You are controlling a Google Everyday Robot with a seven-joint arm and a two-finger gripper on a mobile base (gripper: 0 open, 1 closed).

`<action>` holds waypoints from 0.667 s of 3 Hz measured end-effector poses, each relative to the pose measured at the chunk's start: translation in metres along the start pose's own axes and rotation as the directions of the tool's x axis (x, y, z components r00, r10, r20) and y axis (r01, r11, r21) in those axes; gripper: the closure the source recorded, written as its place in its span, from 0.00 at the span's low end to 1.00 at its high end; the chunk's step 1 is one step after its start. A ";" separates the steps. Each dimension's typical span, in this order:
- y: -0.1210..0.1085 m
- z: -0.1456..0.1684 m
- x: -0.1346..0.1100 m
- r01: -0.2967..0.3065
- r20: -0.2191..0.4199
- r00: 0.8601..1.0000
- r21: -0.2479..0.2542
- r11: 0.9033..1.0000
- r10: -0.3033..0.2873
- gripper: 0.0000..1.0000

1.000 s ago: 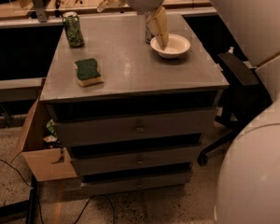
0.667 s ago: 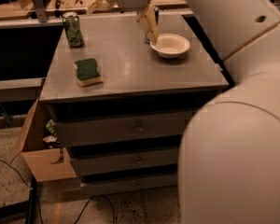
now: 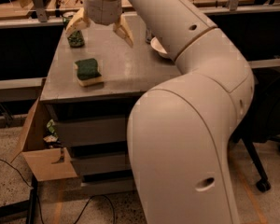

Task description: Pick sponge

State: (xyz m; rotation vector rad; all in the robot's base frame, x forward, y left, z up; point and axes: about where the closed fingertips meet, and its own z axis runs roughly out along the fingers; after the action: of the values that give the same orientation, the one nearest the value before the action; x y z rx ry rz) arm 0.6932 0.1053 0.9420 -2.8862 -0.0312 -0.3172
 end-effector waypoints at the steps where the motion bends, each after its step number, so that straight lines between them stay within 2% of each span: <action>1: -0.002 0.046 0.003 0.064 0.041 0.997 -0.038 0.997 -0.062 0.00; 2: 0.000 0.074 0.004 0.090 0.065 0.994 -0.084 0.992 -0.085 0.00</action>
Offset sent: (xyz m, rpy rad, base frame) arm 0.0097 0.0072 -0.0975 -0.2248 0.1202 0.1019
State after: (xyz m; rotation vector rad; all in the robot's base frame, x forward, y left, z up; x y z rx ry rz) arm 0.7129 0.1226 0.8724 -2.9860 -0.1585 -0.2519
